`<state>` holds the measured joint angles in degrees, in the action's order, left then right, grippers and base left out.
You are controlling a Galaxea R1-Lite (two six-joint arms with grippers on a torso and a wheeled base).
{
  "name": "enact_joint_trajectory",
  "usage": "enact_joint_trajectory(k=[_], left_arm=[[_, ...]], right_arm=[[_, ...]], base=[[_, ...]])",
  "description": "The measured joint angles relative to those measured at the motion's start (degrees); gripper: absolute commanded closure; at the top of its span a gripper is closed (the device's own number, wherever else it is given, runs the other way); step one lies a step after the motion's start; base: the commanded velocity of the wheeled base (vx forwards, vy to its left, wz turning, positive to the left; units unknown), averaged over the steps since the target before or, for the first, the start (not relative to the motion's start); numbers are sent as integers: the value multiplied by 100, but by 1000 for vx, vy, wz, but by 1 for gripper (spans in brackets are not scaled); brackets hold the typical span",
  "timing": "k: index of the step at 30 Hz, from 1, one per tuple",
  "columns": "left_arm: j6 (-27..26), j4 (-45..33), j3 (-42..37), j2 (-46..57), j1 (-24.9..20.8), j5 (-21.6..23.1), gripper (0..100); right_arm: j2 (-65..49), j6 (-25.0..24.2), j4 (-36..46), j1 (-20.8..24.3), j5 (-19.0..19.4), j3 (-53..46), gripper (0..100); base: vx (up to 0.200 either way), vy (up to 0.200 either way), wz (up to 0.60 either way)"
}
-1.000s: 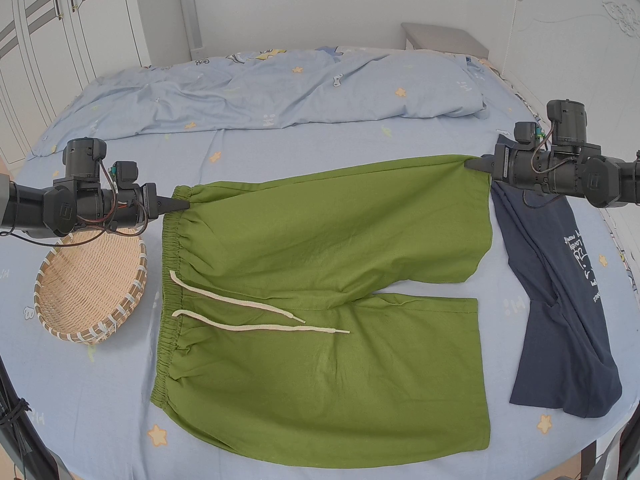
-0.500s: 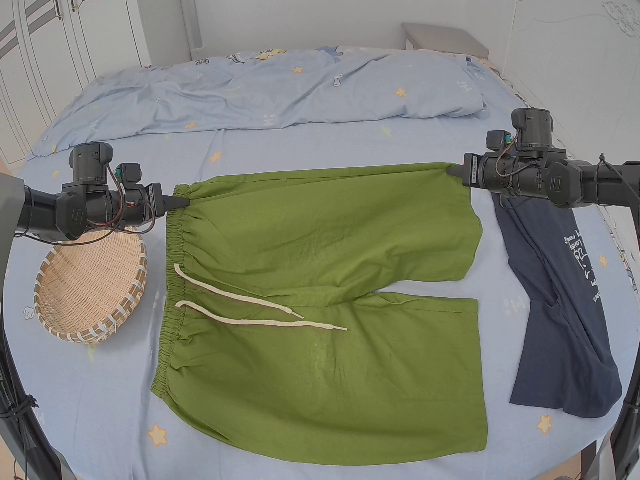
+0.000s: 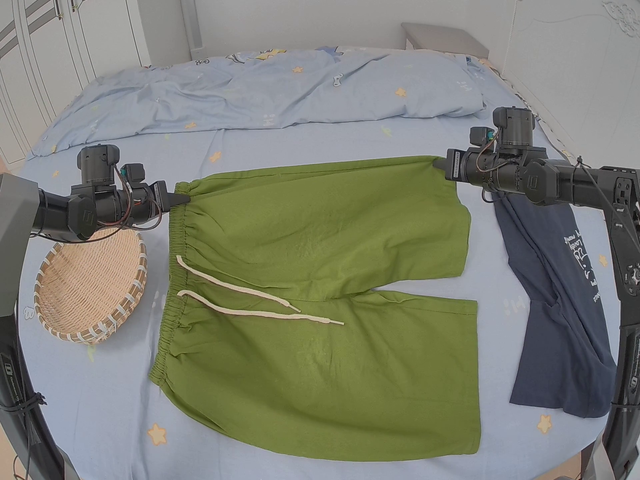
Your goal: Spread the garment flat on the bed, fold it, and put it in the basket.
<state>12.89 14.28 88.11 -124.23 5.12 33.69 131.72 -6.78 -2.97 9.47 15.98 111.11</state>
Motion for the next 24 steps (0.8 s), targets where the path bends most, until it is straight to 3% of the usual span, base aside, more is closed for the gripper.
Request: enact_joint_trajectory(k=[10, 11, 24], left_arm=[[72, 129, 28, -148, -5, -23, 100], [71, 132, 30, -162, -5, -26, 0], [71, 134, 202, -311, -63, -113, 0]], right_arm=[[301, 11, 66, 48, -22, 282, 100], [323, 11, 104, 48, -20, 286, 0], [491, 7, 117, 100, -4, 300, 0]], base=[[0, 0, 0], [0, 0, 0], [0, 0, 0]])
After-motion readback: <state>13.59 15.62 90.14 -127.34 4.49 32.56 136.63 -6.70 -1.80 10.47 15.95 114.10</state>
